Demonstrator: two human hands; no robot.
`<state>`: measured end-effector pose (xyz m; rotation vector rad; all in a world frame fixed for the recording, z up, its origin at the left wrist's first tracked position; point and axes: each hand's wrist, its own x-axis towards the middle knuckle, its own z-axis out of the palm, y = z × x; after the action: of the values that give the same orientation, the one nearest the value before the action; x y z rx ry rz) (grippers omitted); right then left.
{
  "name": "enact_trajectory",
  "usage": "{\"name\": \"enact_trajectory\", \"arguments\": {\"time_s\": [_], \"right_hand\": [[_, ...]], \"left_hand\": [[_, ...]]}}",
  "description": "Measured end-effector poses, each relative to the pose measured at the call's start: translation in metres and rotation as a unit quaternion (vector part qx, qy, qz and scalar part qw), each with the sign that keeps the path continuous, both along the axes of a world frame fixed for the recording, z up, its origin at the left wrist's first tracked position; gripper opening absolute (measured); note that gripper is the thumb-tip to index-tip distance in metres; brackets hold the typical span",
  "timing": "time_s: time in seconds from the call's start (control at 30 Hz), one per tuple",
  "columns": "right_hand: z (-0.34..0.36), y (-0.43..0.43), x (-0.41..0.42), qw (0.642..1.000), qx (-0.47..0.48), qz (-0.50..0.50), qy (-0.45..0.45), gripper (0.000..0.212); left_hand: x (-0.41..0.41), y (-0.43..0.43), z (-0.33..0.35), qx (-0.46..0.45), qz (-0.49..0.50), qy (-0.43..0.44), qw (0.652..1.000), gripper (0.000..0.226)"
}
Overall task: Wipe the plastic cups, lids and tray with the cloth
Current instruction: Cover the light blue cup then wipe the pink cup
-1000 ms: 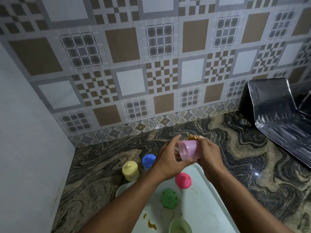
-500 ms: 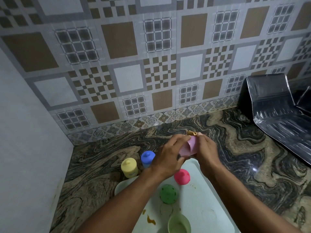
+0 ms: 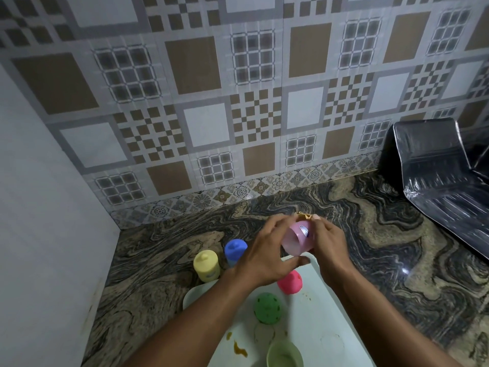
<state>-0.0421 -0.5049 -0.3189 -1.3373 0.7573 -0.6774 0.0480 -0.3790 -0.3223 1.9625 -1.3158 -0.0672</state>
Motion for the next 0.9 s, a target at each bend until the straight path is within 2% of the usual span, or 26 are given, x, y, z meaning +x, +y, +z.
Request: {"name": "enact_trajectory", "arguments": {"time_s": [0.07,0.1,0.17,0.23,0.27,0.37,0.43,0.57,0.6,0.7,0.77,0.9], "right_hand": [[0.002,0.001,0.0,1.0,-0.018,0.0,0.01,0.034],[0.003,0.003,0.001,0.999,-0.033,-0.003,0.013,0.035],[0.003,0.003,0.001,0.999,-0.045,-0.007,0.023,0.035],[0.004,0.003,0.0,1.0,-0.024,0.006,0.015,0.033],[0.005,0.002,0.0,1.0,-0.019,0.014,0.011,0.032],[0.007,0.005,-0.002,0.999,-0.046,0.022,0.017,0.033],[0.005,0.007,-0.002,0.998,-0.047,0.025,0.025,0.034],[0.006,0.004,0.002,0.995,0.072,0.049,0.052,0.027],[0.007,0.002,0.001,0.99,0.112,0.047,0.065,0.027],[0.002,-0.015,-0.005,0.975,0.2,0.036,0.087,0.034],[-0.003,-0.025,-0.009,0.968,0.23,0.039,0.088,0.035],[-0.017,-0.029,-0.016,0.972,0.195,0.039,0.122,0.023]], "left_hand": [[-0.005,0.0,0.0,-0.013,0.046,0.058,0.997,0.08],[-0.006,0.001,0.0,-0.022,0.04,0.047,0.998,0.072],[-0.006,0.002,-0.003,-0.017,0.006,-0.035,0.999,0.064],[0.0,0.005,-0.004,-0.009,-0.031,-0.142,0.989,0.068],[0.002,0.006,-0.003,-0.015,-0.033,-0.145,0.989,0.071],[-0.004,0.009,0.001,-0.052,0.005,-0.015,0.999,0.081],[-0.007,0.01,-0.005,-0.052,0.012,0.0,0.999,0.075],[0.002,0.012,-0.011,0.01,-0.04,-0.156,0.987,0.067],[0.008,0.012,-0.008,0.022,-0.032,-0.162,0.986,0.07],[0.034,0.012,-0.001,0.086,0.036,-0.091,0.991,0.084],[0.051,0.01,0.0,0.158,0.057,-0.061,0.984,0.083],[0.067,-0.005,-0.007,0.261,0.04,-0.063,0.962,0.08]]}}
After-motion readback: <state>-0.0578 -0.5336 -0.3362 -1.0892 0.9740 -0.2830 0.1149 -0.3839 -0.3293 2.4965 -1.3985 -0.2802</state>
